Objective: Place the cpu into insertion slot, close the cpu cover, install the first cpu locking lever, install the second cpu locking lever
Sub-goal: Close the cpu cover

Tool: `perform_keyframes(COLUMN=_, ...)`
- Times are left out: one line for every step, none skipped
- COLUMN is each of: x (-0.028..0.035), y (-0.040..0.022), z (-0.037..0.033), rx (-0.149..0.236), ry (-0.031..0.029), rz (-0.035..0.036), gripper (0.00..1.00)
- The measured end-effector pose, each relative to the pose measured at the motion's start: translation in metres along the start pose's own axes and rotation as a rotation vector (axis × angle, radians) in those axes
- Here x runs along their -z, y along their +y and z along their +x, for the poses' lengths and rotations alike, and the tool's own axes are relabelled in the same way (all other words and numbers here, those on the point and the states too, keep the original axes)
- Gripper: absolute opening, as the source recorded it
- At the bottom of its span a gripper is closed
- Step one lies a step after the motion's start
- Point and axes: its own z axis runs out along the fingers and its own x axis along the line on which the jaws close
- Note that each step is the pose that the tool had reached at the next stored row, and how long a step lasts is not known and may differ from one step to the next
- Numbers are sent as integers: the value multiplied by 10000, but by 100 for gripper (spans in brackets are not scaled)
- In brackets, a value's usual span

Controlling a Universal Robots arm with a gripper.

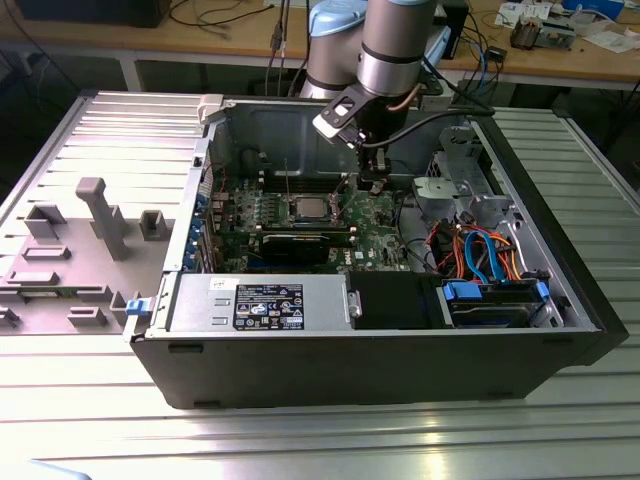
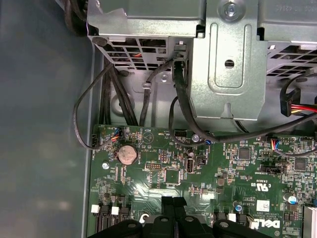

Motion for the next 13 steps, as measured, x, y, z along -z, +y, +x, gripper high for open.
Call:
perform_keyframes(x=0, y=-3, z=0, rx=0, ry=0, rz=0, gripper=11)
perform_keyframes(x=0, y=-5, z=0, rx=0, ry=0, rz=0, gripper=11)
perform_keyframes(x=0, y=-6, z=0, rx=0, ry=0, rz=0, gripper=11)
perform_keyframes(x=0, y=-8, z=0, rx=0, ry=0, rz=0, gripper=11)
perform_keyframes(x=0, y=-10, z=1, rx=0, ry=0, rz=0, gripper=11)
perform_keyframes(x=0, y=-11, z=1, rx=0, ry=1, rz=0, gripper=11)
perform_keyframes(x=0, y=-13, z=1, rx=1, ry=0, rz=0, gripper=11)
perform_keyframes(x=0, y=-14, z=1, rx=0, ry=0, rz=1, gripper=11)
perform_keyframes(x=0, y=-17, z=1, rx=0, ry=0, rz=0, gripper=11)
perform_keyframes(x=0, y=-19, z=1, rx=0, ry=0, rz=0, gripper=11)
perform_keyframes(x=0, y=-20, z=1, rx=0, ry=0, rz=0, gripper=11)
perform_keyframes(x=0, y=-22, z=1, rx=0, ry=1, rz=0, gripper=11)
perform_keyframes(x=0, y=-25, z=1, rx=0, ry=0, rz=0, gripper=11)
